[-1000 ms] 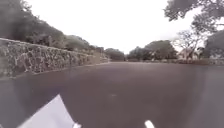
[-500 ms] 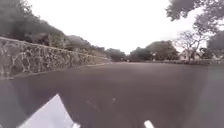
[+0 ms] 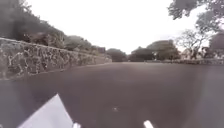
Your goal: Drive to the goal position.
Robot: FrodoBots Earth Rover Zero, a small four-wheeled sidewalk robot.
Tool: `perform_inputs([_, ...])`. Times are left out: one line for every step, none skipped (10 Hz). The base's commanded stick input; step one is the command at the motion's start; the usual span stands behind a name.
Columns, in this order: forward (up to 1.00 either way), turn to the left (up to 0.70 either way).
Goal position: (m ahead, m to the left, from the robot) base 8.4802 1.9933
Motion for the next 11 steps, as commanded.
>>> perform_inputs([0.50,0.00])
perform_inputs([0.50,0.00])
perform_inputs([0.50,0.00])
perform_inputs([0.50,0.00])
perform_inputs([0.50,0.00])
perform_inputs([0.50,0.00])
perform_inputs([0.50,0.00])
perform_inputs([0.50,0.00])
perform_inputs([0.50,0.00])
perform_inputs([0.50,0.00])
perform_inputs([0.50,0.00])
